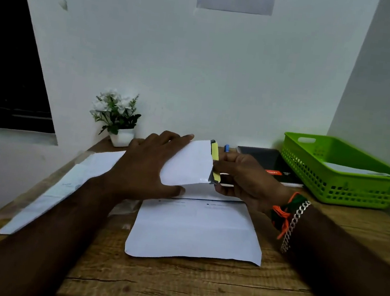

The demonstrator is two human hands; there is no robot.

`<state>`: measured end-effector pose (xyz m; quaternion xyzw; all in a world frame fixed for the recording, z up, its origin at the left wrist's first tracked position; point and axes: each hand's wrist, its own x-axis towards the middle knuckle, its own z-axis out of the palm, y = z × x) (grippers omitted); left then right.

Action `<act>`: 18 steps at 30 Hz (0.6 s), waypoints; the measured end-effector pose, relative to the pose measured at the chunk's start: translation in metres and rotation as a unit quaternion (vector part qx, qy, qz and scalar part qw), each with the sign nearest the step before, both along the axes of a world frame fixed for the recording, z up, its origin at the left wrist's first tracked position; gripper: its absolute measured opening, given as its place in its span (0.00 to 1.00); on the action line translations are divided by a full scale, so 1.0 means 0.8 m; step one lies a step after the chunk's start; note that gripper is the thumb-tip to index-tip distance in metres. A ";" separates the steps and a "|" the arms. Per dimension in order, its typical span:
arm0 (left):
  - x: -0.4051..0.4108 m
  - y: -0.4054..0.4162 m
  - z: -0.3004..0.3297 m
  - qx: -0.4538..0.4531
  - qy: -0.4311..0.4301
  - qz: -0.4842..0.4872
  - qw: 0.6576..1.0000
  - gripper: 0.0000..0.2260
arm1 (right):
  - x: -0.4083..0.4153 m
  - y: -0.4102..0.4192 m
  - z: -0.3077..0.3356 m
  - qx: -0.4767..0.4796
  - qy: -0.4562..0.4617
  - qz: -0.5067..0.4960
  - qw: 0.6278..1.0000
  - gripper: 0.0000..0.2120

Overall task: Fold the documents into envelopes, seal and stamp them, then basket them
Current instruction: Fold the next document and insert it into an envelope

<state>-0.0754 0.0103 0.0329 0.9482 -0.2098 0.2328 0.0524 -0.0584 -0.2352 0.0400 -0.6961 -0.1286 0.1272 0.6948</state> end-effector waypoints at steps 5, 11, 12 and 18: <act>0.001 -0.005 -0.005 -0.007 0.009 -0.009 1.000 0.51 | 0.002 -0.002 -0.008 -0.023 -0.015 -0.026 0.999 0.06; 0.007 -0.005 -0.009 -0.061 0.013 -0.036 0.997 0.51 | 0.004 -0.001 -0.013 -0.064 -0.079 -0.071 0.992 0.02; 0.007 -0.004 -0.009 -0.079 0.012 -0.049 0.996 0.50 | 0.005 -0.001 -0.014 -0.071 -0.090 -0.077 0.990 0.04; 0.004 -0.003 -0.011 -0.093 0.012 -0.058 0.994 0.51 | 0.008 -0.001 -0.017 -0.067 -0.101 -0.072 0.990 0.02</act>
